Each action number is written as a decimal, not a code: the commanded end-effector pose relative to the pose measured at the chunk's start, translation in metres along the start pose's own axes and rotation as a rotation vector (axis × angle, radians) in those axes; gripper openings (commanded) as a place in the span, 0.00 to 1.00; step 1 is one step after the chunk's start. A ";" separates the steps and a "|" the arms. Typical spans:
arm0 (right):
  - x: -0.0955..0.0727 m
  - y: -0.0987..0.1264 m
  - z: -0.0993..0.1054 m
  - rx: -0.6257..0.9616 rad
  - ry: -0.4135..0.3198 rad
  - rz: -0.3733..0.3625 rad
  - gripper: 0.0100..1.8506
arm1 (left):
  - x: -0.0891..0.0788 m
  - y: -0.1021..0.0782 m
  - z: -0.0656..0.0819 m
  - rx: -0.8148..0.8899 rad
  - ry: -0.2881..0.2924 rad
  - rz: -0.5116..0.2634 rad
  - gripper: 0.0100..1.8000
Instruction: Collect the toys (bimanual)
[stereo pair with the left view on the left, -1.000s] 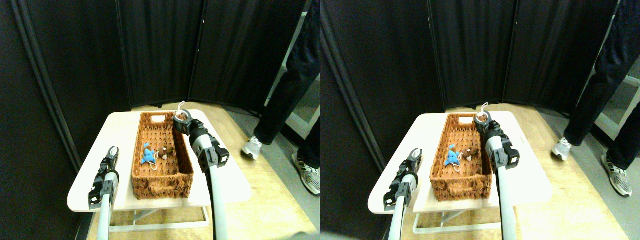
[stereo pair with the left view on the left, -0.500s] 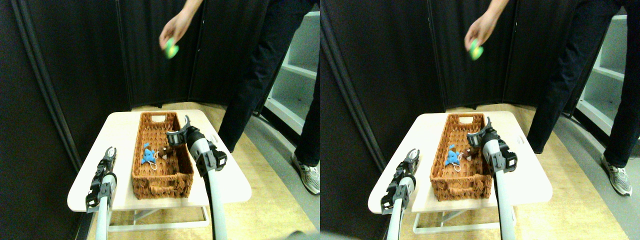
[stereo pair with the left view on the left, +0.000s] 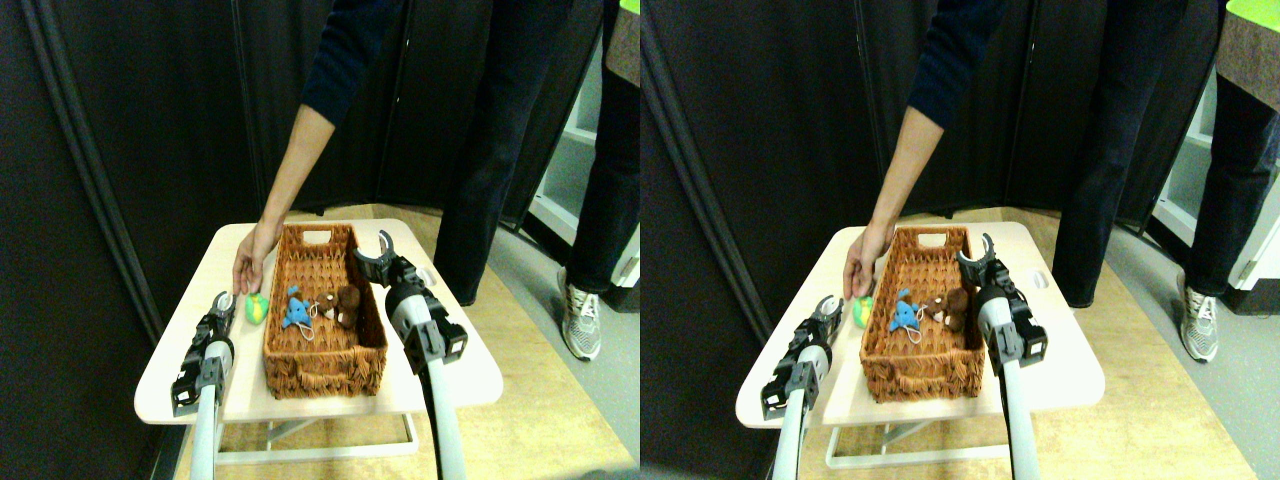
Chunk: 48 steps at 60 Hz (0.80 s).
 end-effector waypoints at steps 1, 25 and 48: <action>-0.002 -0.002 0.017 0.014 -0.041 0.009 0.00 | -0.002 -0.018 0.000 0.047 0.017 -0.055 0.09; -0.014 -0.045 0.075 -0.103 -0.271 -0.037 0.00 | -0.011 -0.049 0.001 0.104 0.123 -0.046 0.23; -0.013 -0.063 0.063 0.000 -0.357 -0.096 0.00 | -0.012 -0.061 -0.020 -0.007 0.191 -0.050 0.27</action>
